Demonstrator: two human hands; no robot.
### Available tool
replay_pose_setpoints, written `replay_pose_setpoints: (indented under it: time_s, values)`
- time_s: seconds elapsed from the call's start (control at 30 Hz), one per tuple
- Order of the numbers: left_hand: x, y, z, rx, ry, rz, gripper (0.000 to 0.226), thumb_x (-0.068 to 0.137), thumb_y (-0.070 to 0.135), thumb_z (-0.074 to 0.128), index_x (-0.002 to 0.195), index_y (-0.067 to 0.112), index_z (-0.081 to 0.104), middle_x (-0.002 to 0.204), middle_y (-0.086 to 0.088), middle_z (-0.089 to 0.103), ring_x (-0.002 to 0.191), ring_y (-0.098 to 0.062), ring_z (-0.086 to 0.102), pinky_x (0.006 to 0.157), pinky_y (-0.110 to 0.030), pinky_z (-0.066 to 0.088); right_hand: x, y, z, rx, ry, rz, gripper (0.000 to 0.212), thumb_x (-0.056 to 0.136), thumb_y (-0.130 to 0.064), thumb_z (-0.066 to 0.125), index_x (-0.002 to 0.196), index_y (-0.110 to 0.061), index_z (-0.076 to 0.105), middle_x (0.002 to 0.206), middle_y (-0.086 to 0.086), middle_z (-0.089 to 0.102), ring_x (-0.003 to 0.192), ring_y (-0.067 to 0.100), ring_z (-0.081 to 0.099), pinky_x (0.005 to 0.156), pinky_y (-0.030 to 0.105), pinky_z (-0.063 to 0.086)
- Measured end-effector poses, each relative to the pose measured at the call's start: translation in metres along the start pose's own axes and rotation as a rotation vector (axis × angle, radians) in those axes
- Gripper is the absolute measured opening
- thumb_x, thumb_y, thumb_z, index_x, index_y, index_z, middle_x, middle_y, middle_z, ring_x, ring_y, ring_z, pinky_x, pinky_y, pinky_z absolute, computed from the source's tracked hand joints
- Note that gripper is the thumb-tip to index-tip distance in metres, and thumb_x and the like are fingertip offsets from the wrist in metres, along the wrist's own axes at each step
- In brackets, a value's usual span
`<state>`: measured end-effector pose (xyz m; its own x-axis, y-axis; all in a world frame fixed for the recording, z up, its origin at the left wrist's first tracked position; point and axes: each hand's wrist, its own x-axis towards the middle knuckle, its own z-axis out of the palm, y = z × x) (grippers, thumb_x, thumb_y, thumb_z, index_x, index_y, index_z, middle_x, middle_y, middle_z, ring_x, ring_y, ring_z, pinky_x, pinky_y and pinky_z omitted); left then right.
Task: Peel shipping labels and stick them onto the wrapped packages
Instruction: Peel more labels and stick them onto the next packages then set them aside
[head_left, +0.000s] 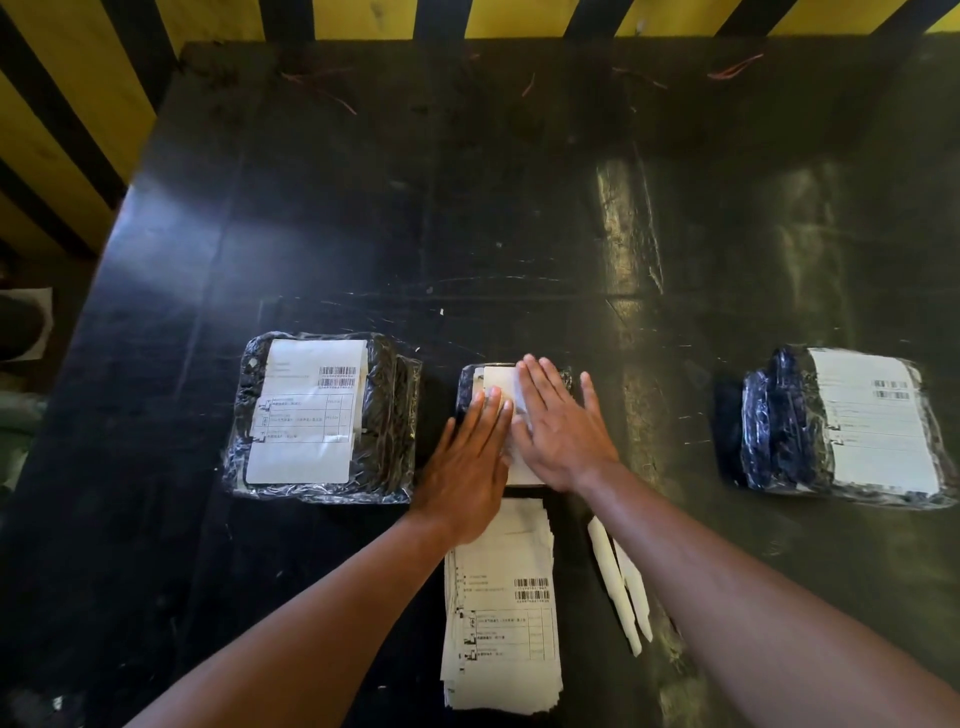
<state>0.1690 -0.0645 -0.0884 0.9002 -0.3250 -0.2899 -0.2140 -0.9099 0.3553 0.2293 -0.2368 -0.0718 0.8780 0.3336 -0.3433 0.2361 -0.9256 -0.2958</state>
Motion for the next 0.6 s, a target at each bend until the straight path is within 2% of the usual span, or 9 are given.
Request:
replay_pose_setpoints:
  time_s: [0.13, 0.23, 0.33, 0.4, 0.47, 0.53, 0.6]
  values:
    - [0.000, -0.001, 0.001, 0.021, 0.001, -0.014, 0.063, 0.113, 0.040, 0.014, 0.165, 0.029, -0.020, 0.172, 0.008, -0.032, 0.158, -0.009, -0.030, 0.133, -0.044, -0.006, 0.022, 0.013, -0.010, 0.005, -0.038, 0.078, 0.074, 0.105, -0.056, 0.015, 0.168, -0.020, -0.001, 0.177, -0.001, -0.003, 0.163, 0.017, -0.005, 0.129, 0.056, -0.008]
    - [0.000, 0.001, 0.000, 0.019, -0.012, -0.024, 0.065, 0.112, 0.040, 0.017, 0.164, 0.029, -0.022, 0.171, 0.008, -0.033, 0.158, -0.011, -0.030, 0.133, -0.044, -0.006, 0.027, 0.038, -0.013, 0.051, -0.064, 0.180, 0.077, 0.107, -0.062, 0.022, 0.168, -0.018, 0.004, 0.177, 0.003, 0.007, 0.163, 0.022, 0.001, 0.129, 0.055, -0.005]
    - [-0.002, 0.000, 0.002, 0.006, -0.001, -0.021, 0.065, 0.110, 0.042, 0.011, 0.163, 0.030, -0.023, 0.171, 0.009, -0.034, 0.158, -0.011, -0.030, 0.133, -0.043, -0.006, 0.008, 0.063, -0.011, 0.074, 0.008, 0.230, 0.083, 0.104, -0.067, 0.021, 0.168, -0.016, 0.002, 0.176, 0.004, 0.004, 0.162, 0.023, -0.001, 0.130, 0.056, 0.001]
    - [-0.001, -0.002, 0.005, -0.008, 0.016, -0.007, 0.065, 0.109, 0.042, 0.010, 0.164, 0.029, -0.022, 0.171, 0.009, -0.034, 0.158, -0.010, -0.030, 0.133, -0.043, -0.006, -0.010, 0.062, -0.007, 0.033, 0.096, 0.119, 0.080, 0.103, -0.064, 0.018, 0.168, -0.022, -0.002, 0.175, 0.000, -0.008, 0.162, 0.019, -0.008, 0.131, 0.053, 0.002]
    - [-0.001, -0.003, 0.007, -0.021, 0.026, 0.003, 0.065, 0.111, 0.041, 0.012, 0.165, 0.028, -0.020, 0.172, 0.009, -0.033, 0.158, -0.010, -0.029, 0.133, -0.042, -0.005, -0.023, 0.045, -0.003, 0.014, 0.117, -0.049, 0.075, 0.105, -0.060, 0.019, 0.167, -0.023, -0.001, 0.175, -0.003, -0.011, 0.161, 0.016, -0.012, 0.130, 0.047, -0.003]
    - [-0.001, -0.003, 0.007, -0.025, 0.022, 0.003, 0.063, 0.111, 0.044, 0.009, 0.165, 0.027, -0.020, 0.172, 0.008, -0.032, 0.158, -0.009, -0.029, 0.132, -0.042, -0.006, -0.028, 0.023, 0.001, -0.031, 0.077, -0.177, 0.072, 0.107, -0.059, 0.015, 0.167, -0.023, -0.002, 0.175, -0.003, -0.011, 0.161, 0.014, -0.013, 0.131, 0.048, -0.004]
    - [0.000, -0.002, 0.005, -0.023, 0.002, -0.006, 0.065, 0.109, 0.048, 0.003, 0.165, 0.026, -0.021, 0.172, 0.007, -0.032, 0.158, -0.009, -0.030, 0.132, -0.040, -0.008, -0.028, 0.010, 0.009, -0.056, 0.015, -0.206, 0.072, 0.107, -0.062, 0.010, 0.166, -0.023, -0.006, 0.174, -0.005, -0.012, 0.160, 0.011, -0.015, 0.131, 0.050, -0.006]
